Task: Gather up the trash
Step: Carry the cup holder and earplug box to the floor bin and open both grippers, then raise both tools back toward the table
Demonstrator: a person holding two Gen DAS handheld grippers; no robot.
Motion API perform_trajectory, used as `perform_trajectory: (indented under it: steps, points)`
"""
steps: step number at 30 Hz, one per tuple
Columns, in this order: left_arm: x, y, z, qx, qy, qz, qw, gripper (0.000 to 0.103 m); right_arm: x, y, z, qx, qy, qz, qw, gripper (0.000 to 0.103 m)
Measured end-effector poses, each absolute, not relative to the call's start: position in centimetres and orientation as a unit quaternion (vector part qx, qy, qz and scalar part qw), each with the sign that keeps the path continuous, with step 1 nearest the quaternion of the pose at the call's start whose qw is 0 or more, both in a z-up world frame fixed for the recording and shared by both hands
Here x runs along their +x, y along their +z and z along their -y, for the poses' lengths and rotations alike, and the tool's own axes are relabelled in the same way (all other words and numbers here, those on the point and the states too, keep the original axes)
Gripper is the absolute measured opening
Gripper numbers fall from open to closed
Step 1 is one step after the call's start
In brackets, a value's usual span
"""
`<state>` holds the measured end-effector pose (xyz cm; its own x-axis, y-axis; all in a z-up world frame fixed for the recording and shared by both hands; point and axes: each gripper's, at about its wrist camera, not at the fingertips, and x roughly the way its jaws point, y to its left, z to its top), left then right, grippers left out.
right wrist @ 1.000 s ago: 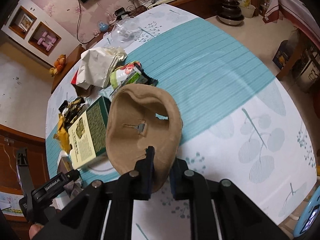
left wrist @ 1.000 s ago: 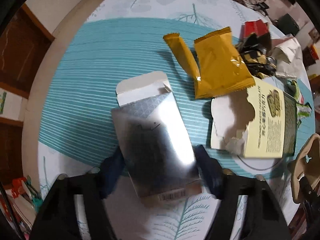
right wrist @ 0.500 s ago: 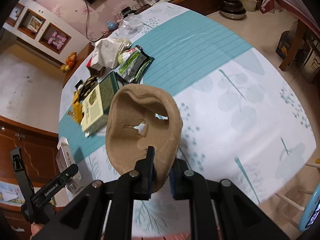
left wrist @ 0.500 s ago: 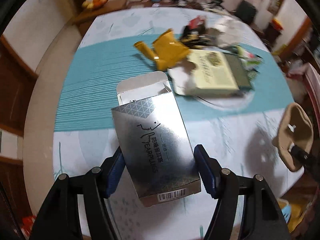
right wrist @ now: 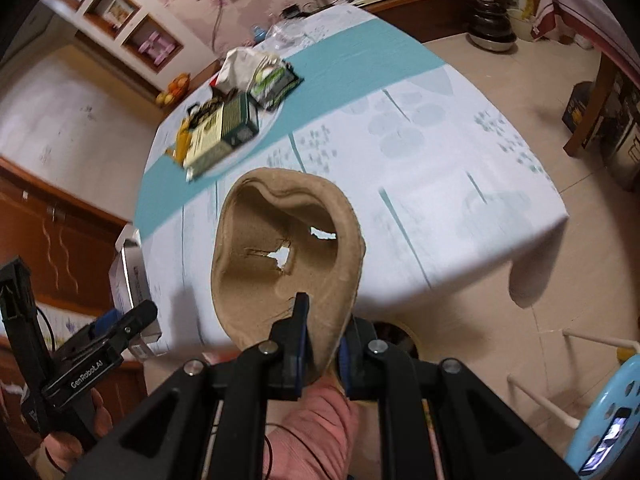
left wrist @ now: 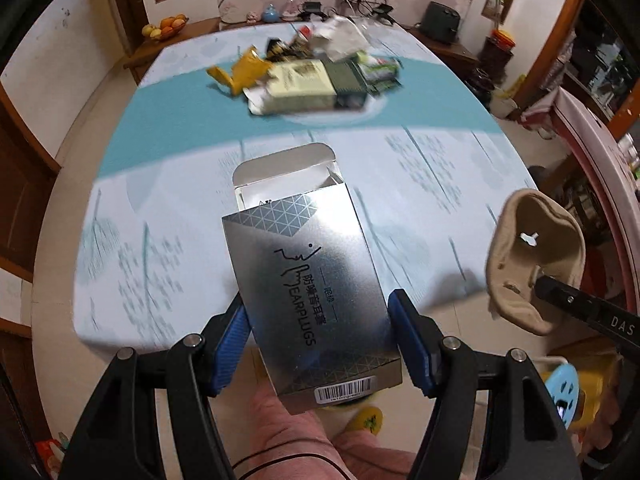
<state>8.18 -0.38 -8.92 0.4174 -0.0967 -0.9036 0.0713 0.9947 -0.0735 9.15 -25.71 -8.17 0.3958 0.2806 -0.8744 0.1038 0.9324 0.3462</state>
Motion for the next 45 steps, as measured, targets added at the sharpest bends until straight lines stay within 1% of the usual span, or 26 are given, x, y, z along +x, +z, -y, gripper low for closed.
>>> perform_trajectory:
  steps: [4,8,16,21,25,32,36,39,40,41,42,43,44,45]
  points:
    - [4.9,-10.4,2.4,-0.004,-0.060,-0.551,0.832,0.066,6.1,-9.0,26.4,0.151,0.070,-0.564,0.809,0.012]
    - [2.0,-12.1,4.6,0.030,-0.083,-0.566,0.820,0.066,3.6,-10.7,26.7,0.144,0.077,-0.584,0.795,0.012]
    - [-0.7,-16.7,7.6,0.088,-0.132,-0.599,0.785,0.067,0.3,-18.0,26.7,0.168,0.049,-0.637,0.751,0.013]
    - [-1.0,-22.1,8.2,0.117,-0.164,-0.624,0.755,0.067,-0.9,-22.8,25.9,0.164,0.016,-0.665,0.728,0.013]
    - [-0.9,-27.2,8.1,0.144,-0.191,-0.637,0.733,0.067,-1.6,-27.8,25.2,0.159,-0.018,-0.681,0.714,0.013]
    - [0.2,-36.2,8.0,0.201,-0.234,-0.625,0.717,0.067,-1.6,-37.6,24.0,0.171,-0.067,-0.697,0.693,0.013]
    - [0.7,-39.6,8.0,0.223,-0.246,-0.611,0.718,0.067,-1.3,-42.4,23.5,0.189,-0.083,-0.694,0.690,0.013]
    - [1.7,-41.4,8.1,0.226,-0.253,-0.607,0.718,0.068,-1.0,-45.0,23.5,0.218,-0.088,-0.689,0.686,0.014]
    - [2.0,-41.7,8.1,0.228,-0.252,-0.607,0.718,0.068,-0.9,-45.6,23.6,0.234,-0.086,-0.685,0.684,0.015]
    - [2.3,-42.1,8.0,0.230,-0.251,-0.608,0.717,0.071,-0.7,-46.1,23.6,0.246,-0.085,-0.682,0.684,0.020]
    - [2.6,-42.5,7.9,0.231,-0.251,-0.608,0.717,0.077,-0.6,-46.5,23.6,0.255,-0.085,-0.677,0.685,0.025]
    - [2.9,-42.6,7.8,0.231,-0.251,-0.606,0.719,0.081,-0.5,-46.8,23.6,0.262,-0.086,-0.672,0.688,0.032]
    - [3.2,-42.6,7.7,0.230,-0.250,-0.603,0.722,0.089,-0.6,-46.9,23.6,0.267,-0.087,-0.666,0.691,0.034]
    - [3.3,-42.5,7.6,0.228,-0.249,-0.599,0.726,0.096,-0.6,-46.9,23.6,0.274,-0.088,-0.661,0.693,0.034]
